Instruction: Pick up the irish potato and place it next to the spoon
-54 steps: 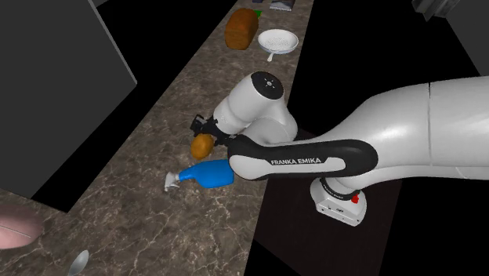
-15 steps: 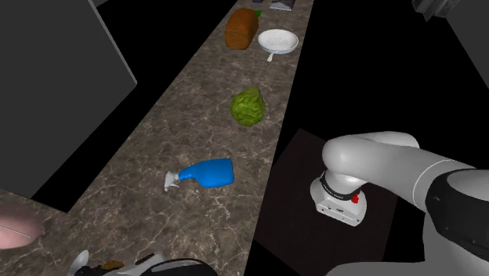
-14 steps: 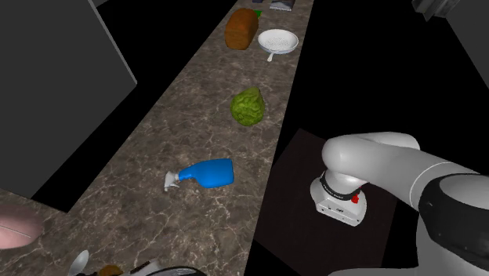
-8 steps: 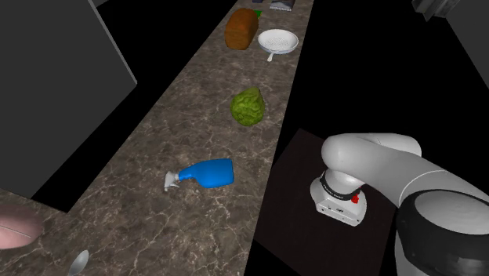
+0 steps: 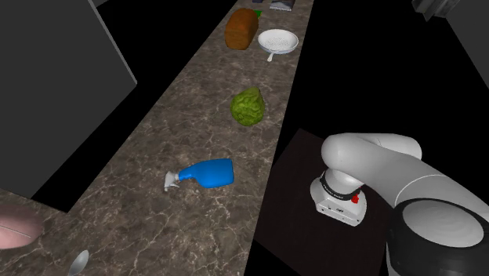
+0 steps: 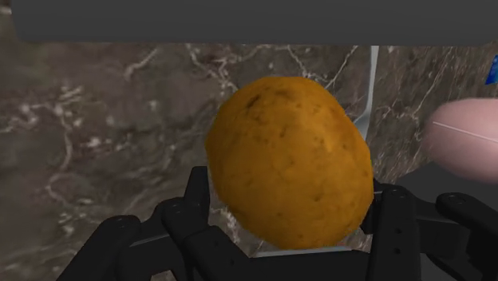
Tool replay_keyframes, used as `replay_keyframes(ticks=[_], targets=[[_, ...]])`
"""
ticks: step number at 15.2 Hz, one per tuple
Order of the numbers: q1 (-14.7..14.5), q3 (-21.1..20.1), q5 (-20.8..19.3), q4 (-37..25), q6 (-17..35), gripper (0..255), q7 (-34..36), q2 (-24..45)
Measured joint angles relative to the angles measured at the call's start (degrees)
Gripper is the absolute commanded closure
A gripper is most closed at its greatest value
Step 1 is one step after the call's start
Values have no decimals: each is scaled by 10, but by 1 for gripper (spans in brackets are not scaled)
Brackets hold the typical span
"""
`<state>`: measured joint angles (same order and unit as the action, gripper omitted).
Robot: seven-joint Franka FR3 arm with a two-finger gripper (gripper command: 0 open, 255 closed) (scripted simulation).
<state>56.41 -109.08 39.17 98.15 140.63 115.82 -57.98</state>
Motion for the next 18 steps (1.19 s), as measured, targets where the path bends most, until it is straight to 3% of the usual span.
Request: replay_keyframes(ticks=[8,9,15,18], targets=[[0,-7,4,7,8,255,0,-4],[0,-7,4,7,9,0,0,-4],[0,-10,5,9,8,0,0,-6],[-32,16,-7,26,-9,0,7,9]])
